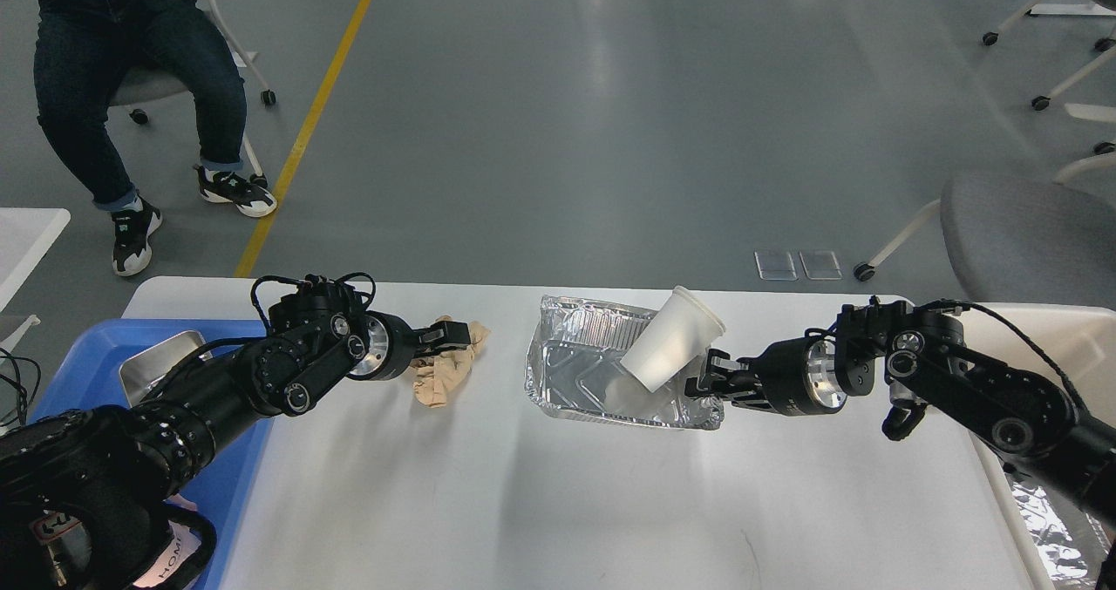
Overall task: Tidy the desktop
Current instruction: 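Reach the left gripper down to the beige cloth and grasp it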
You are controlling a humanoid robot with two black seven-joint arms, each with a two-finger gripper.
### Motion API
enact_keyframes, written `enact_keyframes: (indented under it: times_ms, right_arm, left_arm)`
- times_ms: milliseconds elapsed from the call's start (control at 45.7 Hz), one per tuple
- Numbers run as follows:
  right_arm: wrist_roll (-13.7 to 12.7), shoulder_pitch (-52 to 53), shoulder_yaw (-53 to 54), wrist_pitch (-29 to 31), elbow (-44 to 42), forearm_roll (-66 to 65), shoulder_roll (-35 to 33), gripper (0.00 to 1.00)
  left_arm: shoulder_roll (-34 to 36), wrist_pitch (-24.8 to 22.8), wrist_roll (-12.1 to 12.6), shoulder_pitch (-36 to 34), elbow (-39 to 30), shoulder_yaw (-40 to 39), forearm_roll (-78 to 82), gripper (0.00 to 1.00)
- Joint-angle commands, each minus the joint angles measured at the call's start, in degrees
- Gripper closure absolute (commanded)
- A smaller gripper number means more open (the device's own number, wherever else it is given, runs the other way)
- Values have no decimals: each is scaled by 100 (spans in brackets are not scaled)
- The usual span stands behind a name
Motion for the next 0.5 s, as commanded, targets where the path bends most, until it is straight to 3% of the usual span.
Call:
enact_keyframes:
  times_ms: [0, 263, 482]
  right_arm:
    - [4, -66, 43, 0, 6, 0, 1, 100]
    - [4, -111, 69, 0, 23, 0, -8, 100]
    - [4, -154, 122, 0, 32, 0, -16, 100]
  left_arm:
    - [-8, -8, 10, 18, 23, 140, 0, 11]
    - [-8, -176, 10, 18, 32, 421, 0, 42]
    - [-114, -184, 19, 27, 41, 562, -9, 58]
